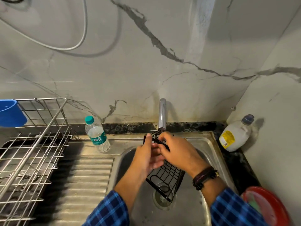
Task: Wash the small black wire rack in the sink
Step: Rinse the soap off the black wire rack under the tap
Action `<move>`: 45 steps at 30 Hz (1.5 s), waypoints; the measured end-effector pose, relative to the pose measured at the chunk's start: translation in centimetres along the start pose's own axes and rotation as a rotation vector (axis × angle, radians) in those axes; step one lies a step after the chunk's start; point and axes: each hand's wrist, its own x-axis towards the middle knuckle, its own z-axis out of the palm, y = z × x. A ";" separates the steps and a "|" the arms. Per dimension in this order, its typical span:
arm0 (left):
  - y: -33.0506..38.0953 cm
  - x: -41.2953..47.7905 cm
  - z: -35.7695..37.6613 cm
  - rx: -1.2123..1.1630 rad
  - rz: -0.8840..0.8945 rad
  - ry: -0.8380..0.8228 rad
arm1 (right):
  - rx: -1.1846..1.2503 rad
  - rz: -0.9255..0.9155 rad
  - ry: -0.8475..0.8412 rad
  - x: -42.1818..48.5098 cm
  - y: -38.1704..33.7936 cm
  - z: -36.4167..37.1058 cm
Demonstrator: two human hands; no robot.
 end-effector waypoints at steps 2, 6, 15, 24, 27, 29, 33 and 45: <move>0.8 0.3 0.2 -0.247 -0.152 -0.096 | -0.089 -0.067 -0.012 0.6 0.1 0.0; 1.3 1.1 0.2 -0.376 -0.122 0.014 | -0.208 -0.171 0.109 0.0 1.0 0.5; 0.5 -0.3 -0.1 -0.638 -0.151 0.114 | 0.262 0.211 0.447 -3.3 5.1 3.9; -0.4 -2.8 -2.7 -0.466 -0.239 -0.126 | 0.099 0.407 0.336 -2.4 3.4 4.6; -0.4 -3.7 -4.9 0.456 0.077 -0.127 | -0.001 0.352 0.338 -1.6 2.8 3.5; -0.3 -2.7 -5.3 0.879 0.557 0.109 | 0.012 0.288 0.330 -1.0 1.9 3.2; -0.3 -1.1 -2.6 0.880 0.762 0.157 | 0.110 0.197 0.317 -0.2 0.8 3.6; -1.0 1.0 -4.7 0.006 0.557 0.054 | -0.102 -0.072 0.272 -1.4 5.4 3.1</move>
